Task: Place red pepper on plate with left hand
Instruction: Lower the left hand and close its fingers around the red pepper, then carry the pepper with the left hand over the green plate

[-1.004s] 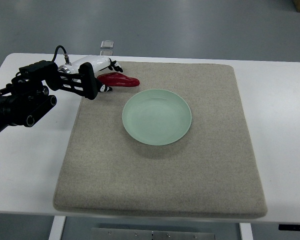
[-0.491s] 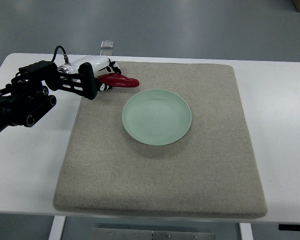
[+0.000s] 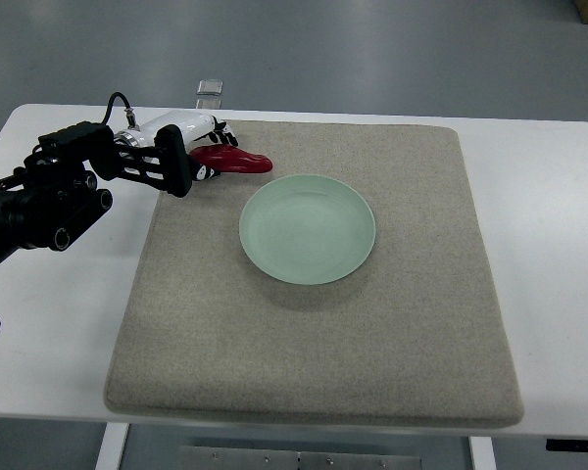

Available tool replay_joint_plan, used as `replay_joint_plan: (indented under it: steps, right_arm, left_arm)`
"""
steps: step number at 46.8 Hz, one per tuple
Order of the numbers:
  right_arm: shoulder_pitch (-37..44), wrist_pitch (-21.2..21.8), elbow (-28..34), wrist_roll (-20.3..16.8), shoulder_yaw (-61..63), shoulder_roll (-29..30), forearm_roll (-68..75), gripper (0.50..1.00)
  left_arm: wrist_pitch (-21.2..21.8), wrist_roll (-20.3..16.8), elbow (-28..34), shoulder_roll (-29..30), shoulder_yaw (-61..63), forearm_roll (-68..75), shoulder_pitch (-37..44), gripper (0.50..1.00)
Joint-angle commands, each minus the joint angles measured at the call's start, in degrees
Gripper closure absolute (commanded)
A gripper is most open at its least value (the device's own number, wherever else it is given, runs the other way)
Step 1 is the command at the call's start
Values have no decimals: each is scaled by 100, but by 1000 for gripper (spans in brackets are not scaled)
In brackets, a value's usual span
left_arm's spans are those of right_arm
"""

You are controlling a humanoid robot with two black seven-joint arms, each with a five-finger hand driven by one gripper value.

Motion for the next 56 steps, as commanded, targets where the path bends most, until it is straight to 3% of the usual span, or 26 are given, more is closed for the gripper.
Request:
replay_joint_plan:
  steps: [1, 9, 15, 19, 23, 38, 48, 56]
  right_arm:
    - [0, 0, 2, -1, -8, 0, 0, 568]
    - [0, 0, 2, -1, 1, 0, 0, 568]
    - [0, 0, -6, -1, 1, 0, 0, 568]
    - [0, 0, 2, -1, -8, 0, 0, 568]
    - [0, 0, 2, -1, -8, 0, 0, 568]
    - [0, 0, 2, -1, 1, 0, 0, 568]
    - [0, 0, 2, -1, 1, 0, 0, 568]
    - [0, 0, 2, -1, -8, 0, 0, 568]
  left_arm:
    - [2, 0, -1, -11, 12, 0, 8, 791]
    - [2, 0, -1, -37, 12, 0, 34, 799]
    - [2, 0, -1, -37, 20, 0, 34, 846]
    - [-7, 0, -1, -37, 20, 0, 34, 896]
    - [-7, 0, -1, -37, 47, 9, 34, 1000]
    - [28, 0, -1, -28, 56, -9, 26, 1000]
    - [353, -9, -88, -20, 47, -44, -27, 1000]
    - [511, -44, -519, 24, 12, -53, -97, 1000]
